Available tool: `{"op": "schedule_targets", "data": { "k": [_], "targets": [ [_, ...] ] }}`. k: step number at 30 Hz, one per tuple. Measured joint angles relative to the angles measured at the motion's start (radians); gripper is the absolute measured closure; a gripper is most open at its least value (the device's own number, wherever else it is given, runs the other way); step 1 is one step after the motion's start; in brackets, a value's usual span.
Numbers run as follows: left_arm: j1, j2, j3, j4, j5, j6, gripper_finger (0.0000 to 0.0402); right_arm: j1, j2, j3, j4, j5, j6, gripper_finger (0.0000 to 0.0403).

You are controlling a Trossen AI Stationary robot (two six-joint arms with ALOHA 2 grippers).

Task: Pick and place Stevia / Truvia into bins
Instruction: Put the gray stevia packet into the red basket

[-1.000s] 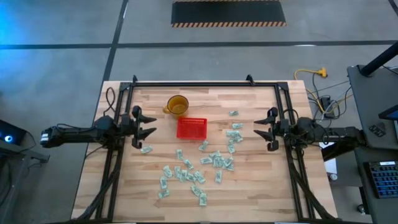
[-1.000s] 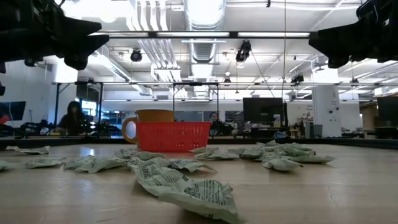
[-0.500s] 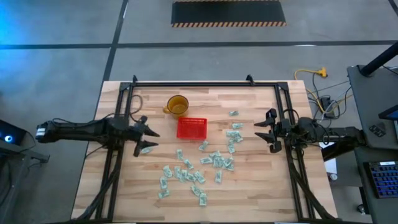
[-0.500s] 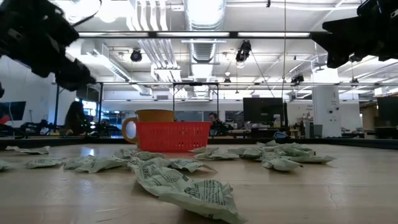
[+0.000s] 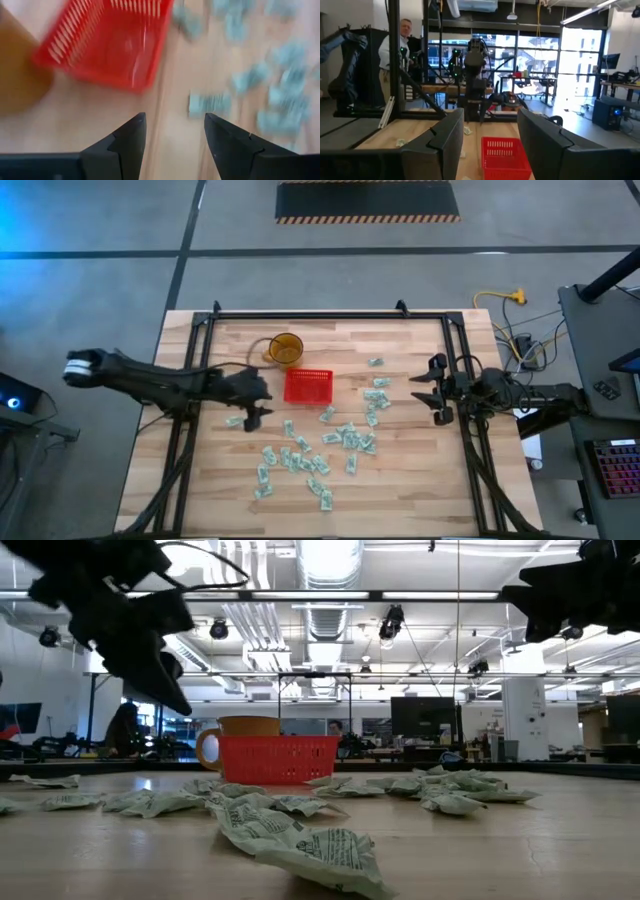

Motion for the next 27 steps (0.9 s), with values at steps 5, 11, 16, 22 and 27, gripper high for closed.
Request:
{"op": "schedule_targets", "data": {
  "k": [5,11,16,22,27],
  "targets": [
    [-0.032,0.219,0.259,-0.538,-0.018,-0.112,0.0217,0.000,0.003,0.000,-0.001,-0.005,0.016,0.0227],
    [-0.074,0.347,0.331,-0.706,-0.030,-0.216,0.0217,0.000,0.007,0.000,-0.018,-0.074,0.064,0.0227],
    [-0.116,0.351,0.297,-0.705,-0.030,-0.285,0.0217,0.001,0.037,0.000,-0.022,-0.092,0.099,0.0227],
    [-0.130,0.307,0.222,-0.688,-0.084,-0.324,0.0217,0.000,0.084,0.000,-0.016,-0.089,0.072,0.0227],
    [-0.131,0.292,0.165,-0.656,-0.073,-0.387,0.0217,0.000,0.105,0.000,-0.015,-0.089,0.066,0.0227]
  ]
}}
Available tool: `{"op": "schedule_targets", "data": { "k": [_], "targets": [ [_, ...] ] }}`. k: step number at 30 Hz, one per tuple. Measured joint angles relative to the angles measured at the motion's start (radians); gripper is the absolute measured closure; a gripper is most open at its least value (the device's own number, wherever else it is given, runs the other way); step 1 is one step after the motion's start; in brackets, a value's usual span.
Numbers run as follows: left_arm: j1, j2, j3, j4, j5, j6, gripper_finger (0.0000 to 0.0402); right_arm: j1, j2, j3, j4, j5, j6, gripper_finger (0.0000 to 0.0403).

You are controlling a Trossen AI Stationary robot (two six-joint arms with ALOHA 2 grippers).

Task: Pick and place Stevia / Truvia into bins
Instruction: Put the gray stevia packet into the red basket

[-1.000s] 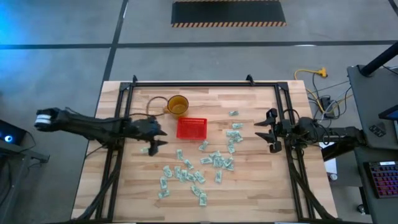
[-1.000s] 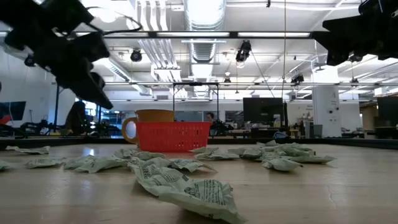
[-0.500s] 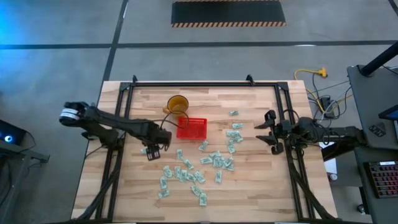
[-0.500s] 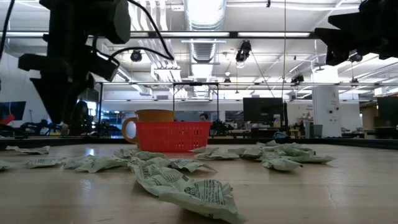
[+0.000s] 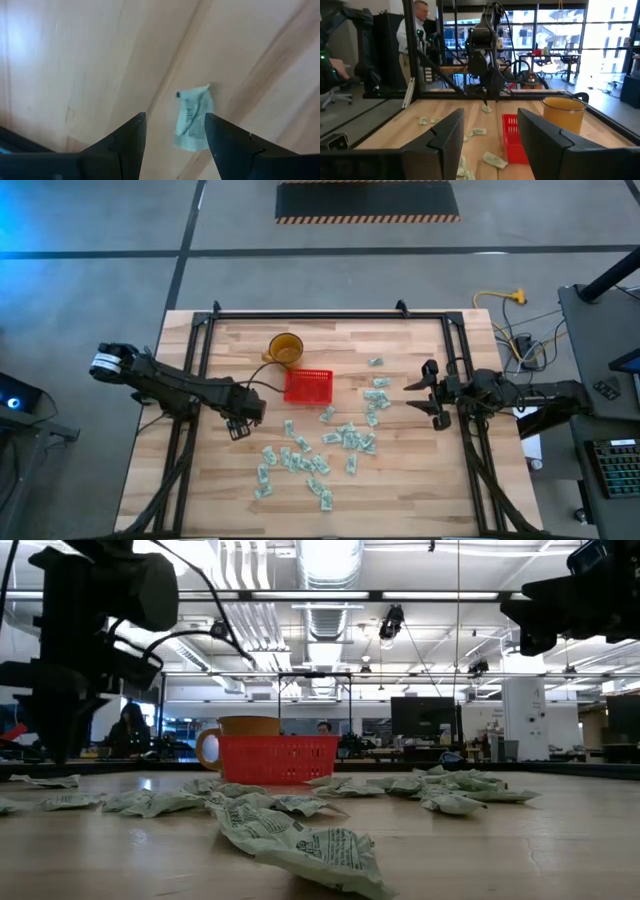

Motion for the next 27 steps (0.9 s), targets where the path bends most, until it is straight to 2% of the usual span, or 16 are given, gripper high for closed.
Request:
{"op": "schedule_targets", "data": {
  "k": [4,8,19,23,27],
  "targets": [
    [0.000,0.000,-0.038,0.086,0.003,-0.004,0.0217,0.000,0.003,0.000,0.003,0.001,-0.011,0.0227],
    [0.000,0.002,-0.090,0.191,0.052,-0.001,0.0217,0.000,0.002,0.000,0.006,0.001,-0.018,0.0227],
    [0.000,0.003,-0.120,0.206,0.068,-0.003,0.0221,0.000,0.005,0.000,0.025,0.001,-0.018,0.0227],
    [0.000,0.003,-0.120,0.209,0.073,-0.001,0.0256,0.000,0.006,0.000,0.024,0.002,-0.018,0.0227],
    [-0.001,0.003,-0.121,0.214,0.088,0.000,0.0320,0.000,0.006,0.000,0.024,0.002,-0.016,0.0227]
  ]
}}
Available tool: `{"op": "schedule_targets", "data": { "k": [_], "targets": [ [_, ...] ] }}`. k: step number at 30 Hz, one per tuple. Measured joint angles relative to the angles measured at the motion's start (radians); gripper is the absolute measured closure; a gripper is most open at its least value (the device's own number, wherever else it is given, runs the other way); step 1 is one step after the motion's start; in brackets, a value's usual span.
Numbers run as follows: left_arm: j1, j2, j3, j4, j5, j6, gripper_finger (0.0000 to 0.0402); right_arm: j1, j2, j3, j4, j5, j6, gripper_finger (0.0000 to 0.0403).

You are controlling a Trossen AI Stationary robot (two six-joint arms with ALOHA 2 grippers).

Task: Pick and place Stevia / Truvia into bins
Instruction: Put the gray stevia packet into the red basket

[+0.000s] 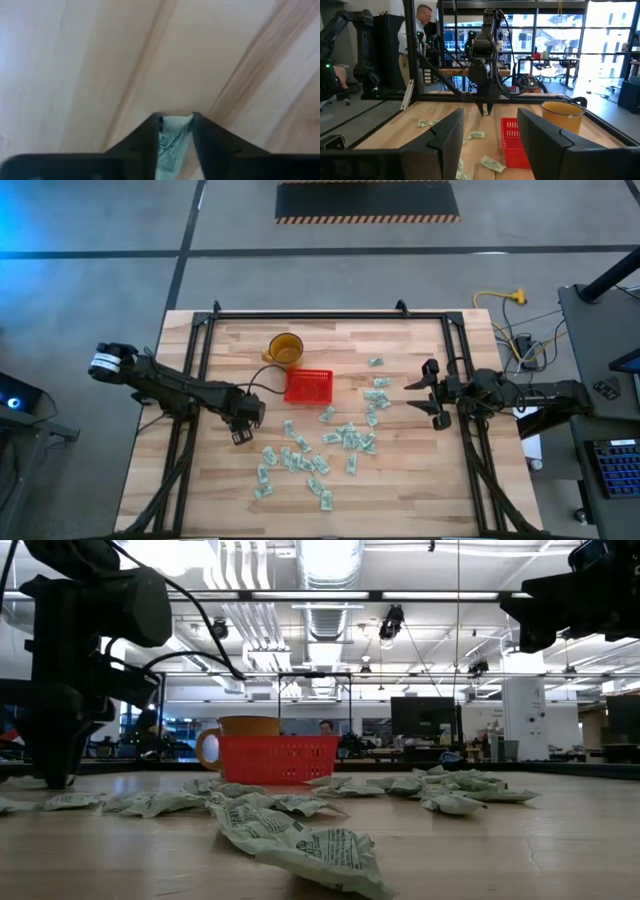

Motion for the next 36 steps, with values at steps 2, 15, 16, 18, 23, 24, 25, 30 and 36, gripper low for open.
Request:
{"op": "schedule_targets", "data": {
  "k": [2,15,16,18,23,24,25,30,36],
  "targets": [
    [0.000,0.000,0.002,-0.009,0.003,0.005,0.0355,0.000,0.000,0.000,0.000,0.000,0.000,0.0227],
    [-0.025,0.002,0.081,0.034,-0.028,0.084,0.0383,0.000,0.000,0.000,0.000,0.007,-0.001,0.0227],
    [-0.027,0.002,0.090,0.062,-0.028,0.105,0.0382,0.000,0.000,0.000,0.000,0.009,-0.001,0.0227],
    [-0.031,0.001,0.107,0.124,-0.028,0.157,0.0382,0.000,0.000,0.000,0.000,0.010,-0.001,0.0227],
    [-0.032,0.001,0.153,0.319,-0.099,0.363,0.0382,0.000,0.000,0.000,0.000,0.010,-0.001,0.0227],
    [-0.032,0.001,0.160,0.368,-0.124,0.414,0.0382,0.000,0.000,0.000,0.000,0.010,-0.001,0.0227],
    [-0.032,0.000,0.164,0.421,-0.147,0.462,0.0382,0.000,0.000,0.000,0.000,0.010,-0.001,0.0227],
    [-0.020,0.000,0.169,0.642,-0.276,0.661,0.0382,0.000,0.000,0.000,0.000,0.010,-0.001,0.0227],
    [0.049,0.025,0.169,0.695,-0.367,0.711,0.0382,0.000,0.000,0.000,0.000,0.010,-0.001,0.0227]
  ]
}}
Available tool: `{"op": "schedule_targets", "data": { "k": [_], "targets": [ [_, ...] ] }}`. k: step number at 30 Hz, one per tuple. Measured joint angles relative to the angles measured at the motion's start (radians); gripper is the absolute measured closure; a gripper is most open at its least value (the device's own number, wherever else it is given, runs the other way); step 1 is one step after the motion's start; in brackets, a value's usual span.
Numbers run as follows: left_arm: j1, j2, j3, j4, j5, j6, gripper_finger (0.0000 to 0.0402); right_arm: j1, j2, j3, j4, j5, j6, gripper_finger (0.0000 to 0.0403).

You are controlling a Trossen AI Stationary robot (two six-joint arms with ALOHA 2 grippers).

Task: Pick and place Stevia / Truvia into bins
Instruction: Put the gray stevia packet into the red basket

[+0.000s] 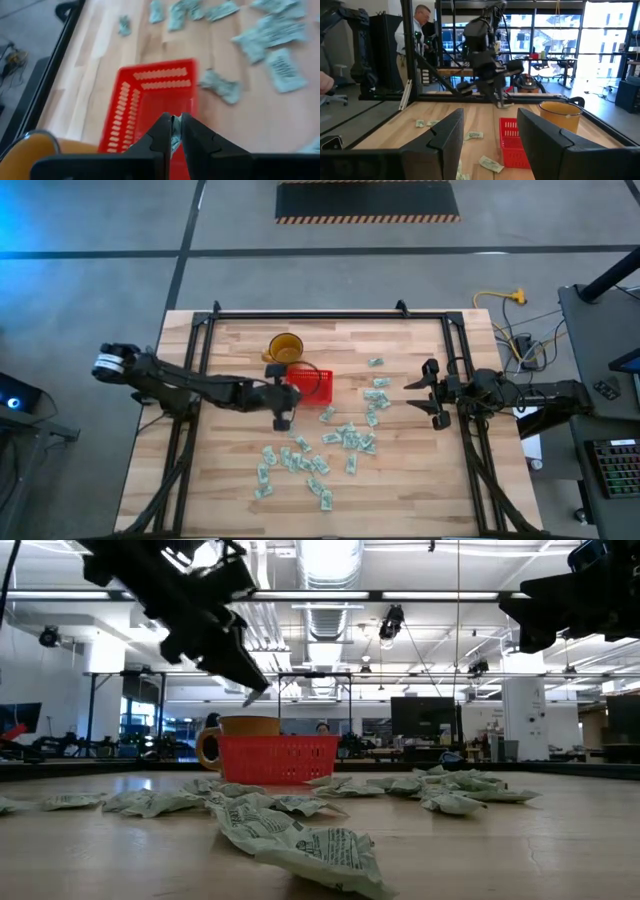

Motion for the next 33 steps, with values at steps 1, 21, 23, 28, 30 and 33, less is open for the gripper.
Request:
{"op": "schedule_targets", "data": {
  "k": [1,21,23,28,30,33],
  "targets": [
    [0.015,0.009,0.000,0.001,0.000,-0.001,0.0382,0.000,0.000,0.000,0.000,0.000,0.000,0.0227],
    [0.103,0.083,0.009,-0.001,0.001,0.000,0.0273,0.000,0.189,0.002,0.036,0.255,-0.014,0.0227],
    [0.101,0.057,0.009,-0.018,0.000,-0.005,0.0267,0.000,0.230,0.024,0.024,0.316,-0.013,0.0228],
    [0.081,-0.024,0.010,-0.123,0.004,-0.032,0.0264,0.000,0.384,0.138,-0.062,0.416,0.003,0.0228],
    [0.071,-0.065,0.010,-0.158,0.005,-0.058,0.0264,0.000,0.475,0.201,-0.127,0.431,0.004,0.0229],
    [0.056,-0.122,0.006,-0.203,0.009,-0.106,0.0264,-0.001,0.621,0.306,-0.260,0.491,-0.004,0.0234]
  ]
}}
